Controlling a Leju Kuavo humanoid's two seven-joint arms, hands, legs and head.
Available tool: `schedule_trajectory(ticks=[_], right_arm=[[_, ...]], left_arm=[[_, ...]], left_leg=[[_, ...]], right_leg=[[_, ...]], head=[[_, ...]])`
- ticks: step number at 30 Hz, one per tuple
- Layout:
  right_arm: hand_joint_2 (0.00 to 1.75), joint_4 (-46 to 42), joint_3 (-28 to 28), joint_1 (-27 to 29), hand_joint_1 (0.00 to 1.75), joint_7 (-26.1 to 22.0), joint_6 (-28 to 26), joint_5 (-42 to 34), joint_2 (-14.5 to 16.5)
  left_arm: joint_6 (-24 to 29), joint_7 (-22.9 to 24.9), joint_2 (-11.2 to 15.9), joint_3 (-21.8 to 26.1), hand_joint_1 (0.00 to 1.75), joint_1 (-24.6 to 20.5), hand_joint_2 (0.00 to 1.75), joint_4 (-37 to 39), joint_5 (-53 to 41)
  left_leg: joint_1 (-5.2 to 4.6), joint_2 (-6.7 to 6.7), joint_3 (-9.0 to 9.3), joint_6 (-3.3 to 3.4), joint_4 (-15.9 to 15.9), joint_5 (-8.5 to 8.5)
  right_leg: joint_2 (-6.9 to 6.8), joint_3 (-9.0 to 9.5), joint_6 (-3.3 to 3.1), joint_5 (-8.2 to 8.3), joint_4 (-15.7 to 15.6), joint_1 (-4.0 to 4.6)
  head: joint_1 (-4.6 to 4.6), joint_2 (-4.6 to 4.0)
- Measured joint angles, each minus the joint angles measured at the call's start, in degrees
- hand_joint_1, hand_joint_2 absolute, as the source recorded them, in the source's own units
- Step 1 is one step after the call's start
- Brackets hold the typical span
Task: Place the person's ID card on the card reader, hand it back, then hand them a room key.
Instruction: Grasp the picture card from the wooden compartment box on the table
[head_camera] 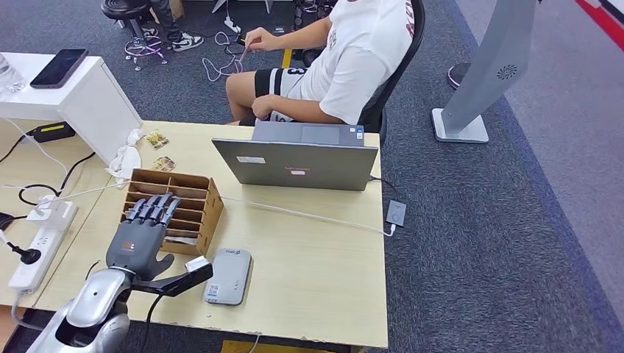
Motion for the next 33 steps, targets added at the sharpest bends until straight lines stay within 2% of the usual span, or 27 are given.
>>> schedule_trajectory(ticks=[13, 14, 17, 18, 33], right_arm=[[1.75, 0.0, 0.0, 0.0, 0.0, 0.1, -0.7, 0.5, 0.1], [1.75, 0.0, 0.0, 0.0, 0.0, 0.1, -0.8, 0.5, 0.1], [1.75, 0.0, 0.0, 0.0, 0.0, 0.1, -0.8, 0.5, 0.1], [1.75, 0.0, 0.0, 0.0, 0.0, 0.1, -0.8, 0.5, 0.1], [1.75, 0.0, 0.0, 0.0, 0.0, -0.3, -0.8, 0.8, 0.1]], left_arm=[[0.0, 0.0, -0.4, 0.2, 0.0, -0.3, 1.75, 2.4, -0.2], [0.0, 0.0, -0.4, 0.2, 0.05, -0.3, 1.75, 2.5, -0.2], [0.0, 0.0, -0.4, 0.4, 1.36, -0.3, 1.75, 2.8, -0.1], [0.0, 0.0, -0.4, 0.4, 1.75, -0.3, 1.75, 2.8, -0.1], [0.8, -1.2, -0.4, 0.9, 1.75, 0.3, 1.75, 2.8, 0.8]], left_leg=[[0.0, 0.0, 0.0, 0.0, 0.0, 0.0], [0.0, 0.0, 0.0, 0.0, 0.0, 0.0], [0.0, 0.0, 0.0, 0.0, 0.0, 0.0], [0.0, 0.0, 0.0, 0.0, 0.0, 0.0], [0.0, 0.0, 0.0, 0.0, 0.0, 0.0]], right_leg=[[0.0, 0.0, 0.0, 0.0, 0.0, 0.0], [0.0, 0.0, 0.0, 0.0, 0.0, 0.0], [0.0, 0.0, 0.0, 0.0, 0.0, 0.0], [0.0, 0.01, 0.0, 0.0, 0.0, 0.0], [0.0, 0.01, 0.0, 0.0, 0.0, 0.0]], head=[[-0.01, 0.0], [-0.01, 0.0], [-0.01, 0.0], [-0.01, 0.01], [-0.01, 0.01]])
